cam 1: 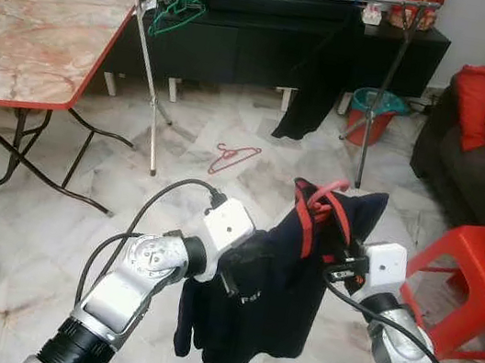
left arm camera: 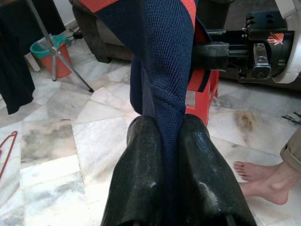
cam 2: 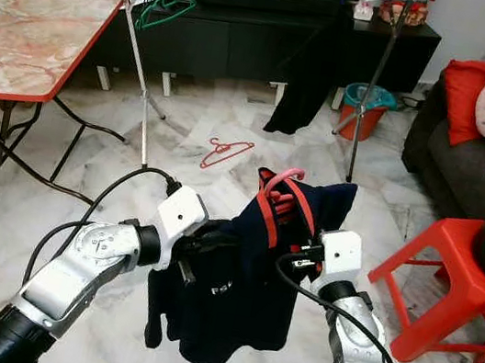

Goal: Hang hanger

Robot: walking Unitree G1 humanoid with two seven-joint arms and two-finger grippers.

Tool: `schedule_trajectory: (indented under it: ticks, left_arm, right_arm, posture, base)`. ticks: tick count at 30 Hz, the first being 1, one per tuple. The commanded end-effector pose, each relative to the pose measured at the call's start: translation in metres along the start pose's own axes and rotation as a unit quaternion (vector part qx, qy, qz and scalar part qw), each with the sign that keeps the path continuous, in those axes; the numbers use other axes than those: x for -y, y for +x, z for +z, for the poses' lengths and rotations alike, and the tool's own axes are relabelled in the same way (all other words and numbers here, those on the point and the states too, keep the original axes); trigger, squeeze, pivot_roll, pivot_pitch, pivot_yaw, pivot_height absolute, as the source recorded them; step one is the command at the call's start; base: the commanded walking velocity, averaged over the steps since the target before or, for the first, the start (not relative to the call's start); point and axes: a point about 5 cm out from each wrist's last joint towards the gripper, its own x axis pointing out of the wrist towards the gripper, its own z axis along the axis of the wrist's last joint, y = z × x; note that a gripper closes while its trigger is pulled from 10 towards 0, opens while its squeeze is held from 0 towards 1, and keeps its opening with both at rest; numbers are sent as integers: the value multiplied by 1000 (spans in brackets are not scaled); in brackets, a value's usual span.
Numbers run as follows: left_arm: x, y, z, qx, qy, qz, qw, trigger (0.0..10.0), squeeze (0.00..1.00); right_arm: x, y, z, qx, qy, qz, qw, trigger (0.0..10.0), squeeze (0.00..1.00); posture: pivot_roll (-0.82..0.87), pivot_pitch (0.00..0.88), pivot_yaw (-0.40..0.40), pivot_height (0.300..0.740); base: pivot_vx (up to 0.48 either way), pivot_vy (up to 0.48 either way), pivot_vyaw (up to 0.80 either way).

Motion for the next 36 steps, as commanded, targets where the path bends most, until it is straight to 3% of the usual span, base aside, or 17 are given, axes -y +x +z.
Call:
schedule_trajectory:
  ticks: [1,19,30,36]
  left_arm:
    - [1,-1,14,24,16,-4,1000,10000,0]
    - [1,-5,11,8,23,-17,1000,10000,0]
    - [-17,-35,-16,-97,73,-52,991,10000,0]
    - [-37,-60,-24,-142,91,-63,984,10000,0]
  right_arm:
    - [0,3,2,4,-4,-1,1000,0,0]
    - [3,3,-1,-8,-18,-9,1000,0,0]
    - [6,3,-2,-16,-27,-9,999,0,0]
    - [5,3,-5,-27,-37,1,999,0,0]
  posture:
    - [-191,0,23,740]
    - [-189,0,24,740]
    - [-189,0,23,740]
    - [-185,0,18,740]
  base:
    - [0,0,0]
    - [0,0,0]
    - [0,0,0]
    - [0,0,0]
